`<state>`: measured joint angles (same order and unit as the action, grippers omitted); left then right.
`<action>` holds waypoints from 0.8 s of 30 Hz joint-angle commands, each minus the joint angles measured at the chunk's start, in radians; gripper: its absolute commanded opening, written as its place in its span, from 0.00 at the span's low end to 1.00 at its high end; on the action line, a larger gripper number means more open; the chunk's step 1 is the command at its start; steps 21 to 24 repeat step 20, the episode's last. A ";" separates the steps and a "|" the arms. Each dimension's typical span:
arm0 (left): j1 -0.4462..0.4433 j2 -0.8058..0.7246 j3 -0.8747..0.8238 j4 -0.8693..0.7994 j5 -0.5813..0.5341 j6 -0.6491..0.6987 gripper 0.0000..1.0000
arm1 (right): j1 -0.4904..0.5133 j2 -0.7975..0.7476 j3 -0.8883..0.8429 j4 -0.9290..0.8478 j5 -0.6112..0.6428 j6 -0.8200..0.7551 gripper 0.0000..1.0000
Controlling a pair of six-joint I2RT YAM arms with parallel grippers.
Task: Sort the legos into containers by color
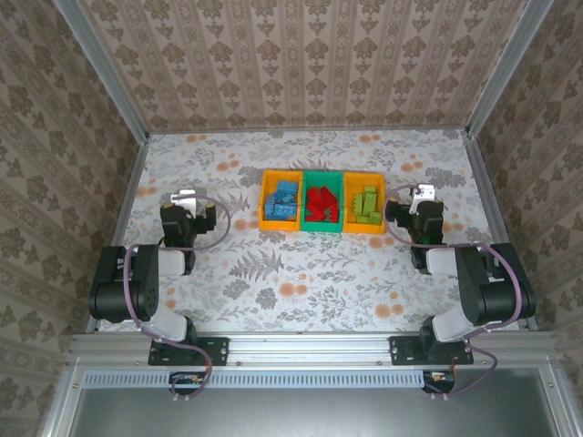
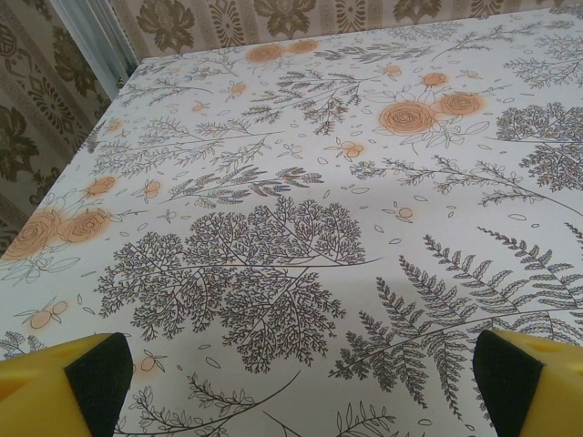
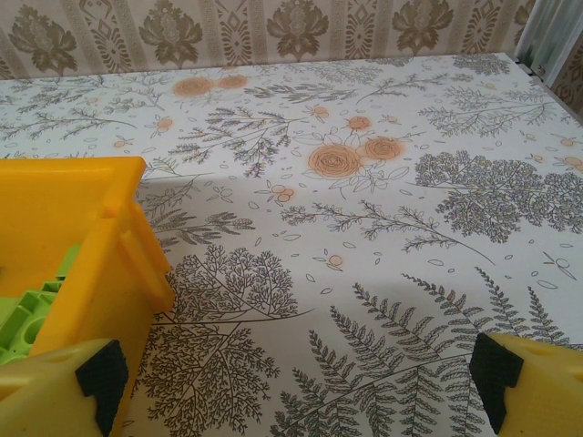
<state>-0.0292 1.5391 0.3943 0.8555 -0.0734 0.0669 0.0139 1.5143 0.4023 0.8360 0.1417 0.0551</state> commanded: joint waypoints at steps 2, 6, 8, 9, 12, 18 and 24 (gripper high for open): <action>0.003 -0.003 0.010 -0.001 0.019 -0.020 1.00 | 0.006 0.011 -0.002 0.026 -0.018 -0.008 1.00; 0.003 -0.004 0.010 -0.001 0.018 -0.021 1.00 | 0.006 0.011 -0.002 0.026 -0.018 -0.008 1.00; 0.004 -0.004 0.011 -0.001 0.018 -0.020 1.00 | 0.005 0.011 -0.002 0.026 -0.018 -0.007 1.00; 0.003 -0.004 0.011 -0.001 0.019 -0.021 1.00 | 0.007 0.011 -0.001 0.026 -0.017 -0.008 1.00; 0.004 -0.003 0.011 -0.001 0.019 -0.021 1.00 | 0.006 0.012 0.000 0.025 -0.018 -0.008 1.00; 0.003 -0.004 0.011 -0.001 0.019 -0.021 1.00 | 0.015 0.013 0.000 0.024 -0.010 -0.015 1.00; 0.003 -0.003 0.011 -0.001 0.018 -0.021 1.00 | 0.016 0.013 0.000 0.024 -0.011 -0.015 1.00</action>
